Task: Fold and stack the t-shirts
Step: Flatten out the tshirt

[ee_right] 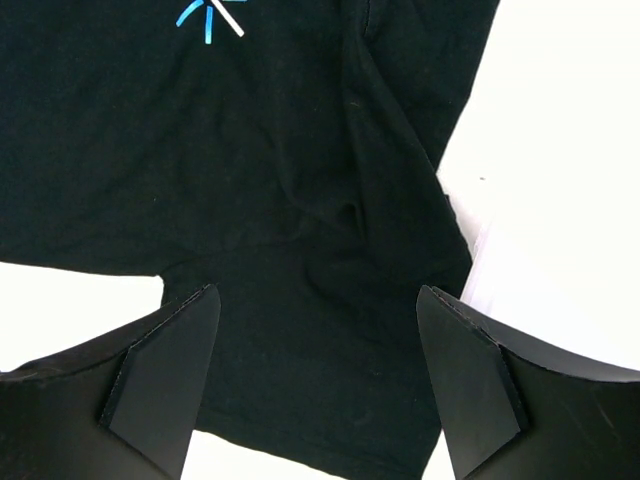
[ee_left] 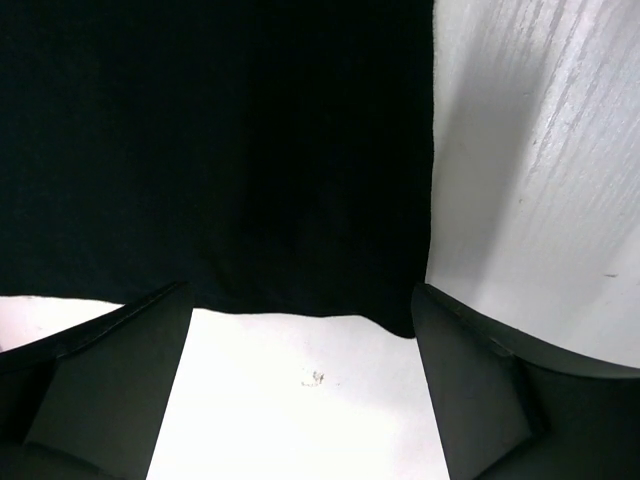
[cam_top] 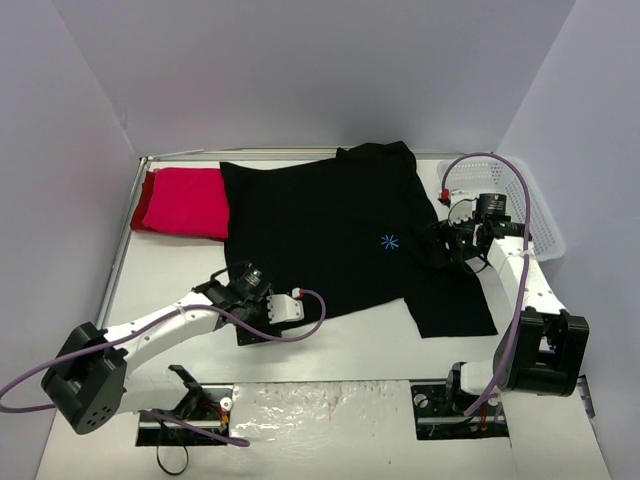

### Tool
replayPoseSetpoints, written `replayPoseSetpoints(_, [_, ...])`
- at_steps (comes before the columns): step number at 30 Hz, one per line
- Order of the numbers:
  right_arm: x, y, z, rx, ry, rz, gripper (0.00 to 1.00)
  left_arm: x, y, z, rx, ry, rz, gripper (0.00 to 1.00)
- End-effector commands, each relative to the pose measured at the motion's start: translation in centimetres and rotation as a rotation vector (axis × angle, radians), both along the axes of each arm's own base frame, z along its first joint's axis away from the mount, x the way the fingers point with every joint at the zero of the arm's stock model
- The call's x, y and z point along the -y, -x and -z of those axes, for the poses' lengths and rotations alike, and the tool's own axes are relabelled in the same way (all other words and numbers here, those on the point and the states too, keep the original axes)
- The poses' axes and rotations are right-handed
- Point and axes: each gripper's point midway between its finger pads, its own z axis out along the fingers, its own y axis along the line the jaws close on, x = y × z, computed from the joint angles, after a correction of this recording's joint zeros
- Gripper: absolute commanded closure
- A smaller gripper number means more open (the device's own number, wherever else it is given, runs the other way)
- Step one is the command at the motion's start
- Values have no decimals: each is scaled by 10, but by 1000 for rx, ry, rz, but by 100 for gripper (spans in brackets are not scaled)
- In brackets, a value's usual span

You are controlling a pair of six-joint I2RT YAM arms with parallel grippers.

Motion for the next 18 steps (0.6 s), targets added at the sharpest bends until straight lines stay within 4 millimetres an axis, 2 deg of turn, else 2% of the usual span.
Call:
replayPoseSetpoints(1, [2,2,0,1,3,12,24,6,-4,-3,12,-2,33,10])
replayPoseSetpoints(8, [3,3,2,-4,11,16,23,-4,-3,15,-15,-75,47,11])
replayPoseSetpoints(12, [4,3,2,-5,12,18,23,-6,-2,18,-37,-101,43,14])
replayPoseSetpoints(18, [7,3,6,-17,24,26,23,4,-1,-1,-54,-57,39,17])
